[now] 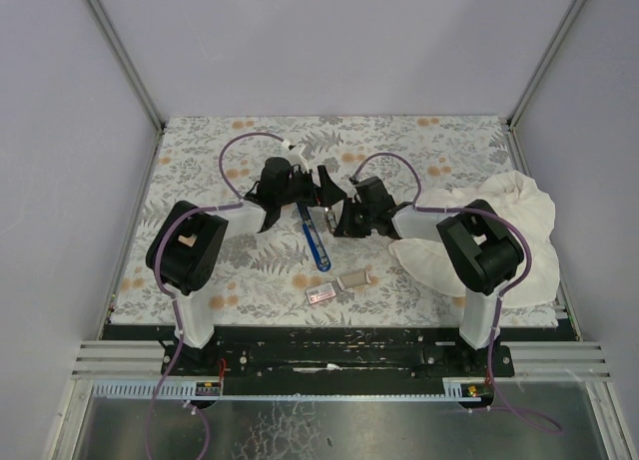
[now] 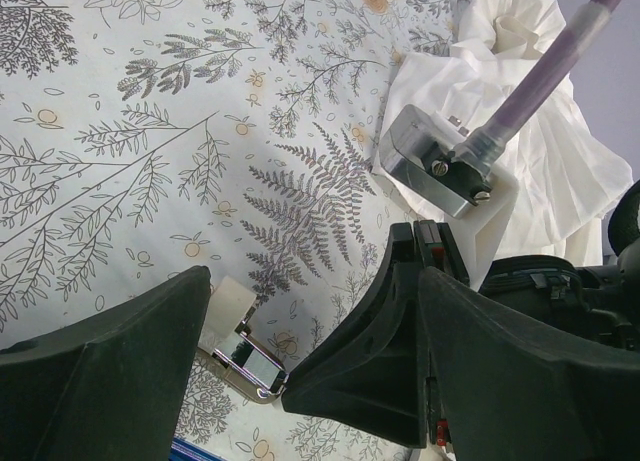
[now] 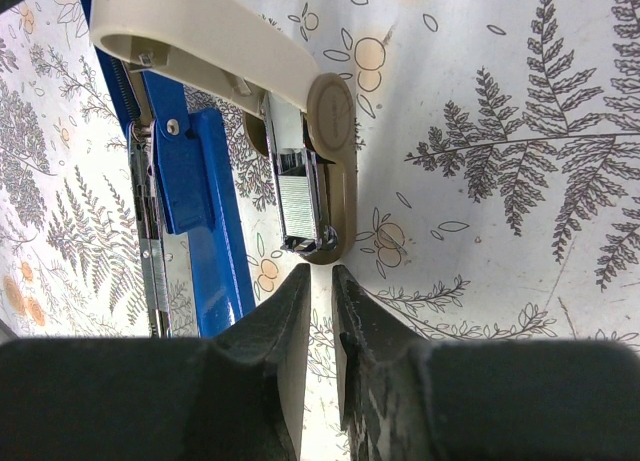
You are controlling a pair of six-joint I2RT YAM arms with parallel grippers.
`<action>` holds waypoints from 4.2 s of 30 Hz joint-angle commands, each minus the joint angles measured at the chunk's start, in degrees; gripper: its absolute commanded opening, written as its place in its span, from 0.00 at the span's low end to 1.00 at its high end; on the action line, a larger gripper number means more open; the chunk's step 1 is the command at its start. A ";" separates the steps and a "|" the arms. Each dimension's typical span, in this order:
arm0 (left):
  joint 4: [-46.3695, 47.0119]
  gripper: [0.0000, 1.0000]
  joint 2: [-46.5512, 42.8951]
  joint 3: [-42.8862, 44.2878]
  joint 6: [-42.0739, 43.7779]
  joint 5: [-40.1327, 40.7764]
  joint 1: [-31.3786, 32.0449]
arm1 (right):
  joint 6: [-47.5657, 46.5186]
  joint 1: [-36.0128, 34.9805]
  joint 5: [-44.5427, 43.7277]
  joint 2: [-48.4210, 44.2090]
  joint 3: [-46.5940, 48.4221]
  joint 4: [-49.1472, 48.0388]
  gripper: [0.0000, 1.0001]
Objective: Load the staples into the stapler
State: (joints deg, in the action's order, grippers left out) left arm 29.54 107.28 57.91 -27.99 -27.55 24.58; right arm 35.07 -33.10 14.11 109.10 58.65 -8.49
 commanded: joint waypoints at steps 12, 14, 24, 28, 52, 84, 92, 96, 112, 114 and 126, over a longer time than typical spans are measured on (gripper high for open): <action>-6.04 0.82 -1.80 -4.24 6.73 -2.20 6.16 | -0.85 -0.08 -3.61 1.97 1.51 2.61 0.21; -5.71 0.82 -1.61 -4.38 6.62 -1.82 6.27 | -0.83 -0.12 -3.52 2.08 1.40 2.54 0.21; -5.49 0.82 -2.23 -0.59 2.46 7.30 4.62 | -1.19 -0.11 -3.47 1.56 0.95 2.60 0.21; -2.74 0.82 -1.05 0.42 -1.27 5.65 2.64 | -1.27 -0.09 -3.24 1.42 0.80 2.53 0.21; -6.07 0.84 -0.20 2.53 0.83 6.78 1.90 | -3.25 -0.03 -3.22 -3.19 0.26 4.79 0.33; -24.14 0.94 -30.78 -15.60 -13.32 8.78 -21.64 | -15.79 -15.50 -25.34 11.53 28.10 16.84 0.64; -22.17 0.94 -30.49 -17.44 -13.86 8.26 -22.55 | -19.33 -15.48 -28.16 18.76 36.95 17.24 0.54; -18.73 0.94 -28.57 -18.54 -15.19 6.59 -22.87 | -20.90 -15.38 -27.80 20.97 38.96 16.36 0.37; -0.16 0.94 -16.64 -18.38 -23.47 -2.83 -23.62 | -27.72 -15.36 -6.57 8.07 19.35 -8.00 0.05; 0.92 0.93 -14.47 -17.62 -24.09 -3.32 -23.62 | -27.64 -15.41 -5.59 7.24 17.65 -9.53 0.05; -2.83 0.70 -12.09 -15.10 -19.63 -0.12 -23.61 | -26.64 -15.40 -1.82 3.50 12.19 -14.06 0.05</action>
State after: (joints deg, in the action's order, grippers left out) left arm 25.63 94.74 40.71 -50.30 -28.40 1.43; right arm 8.62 -48.05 9.21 117.58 70.98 -15.90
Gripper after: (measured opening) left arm 0.730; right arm 0.344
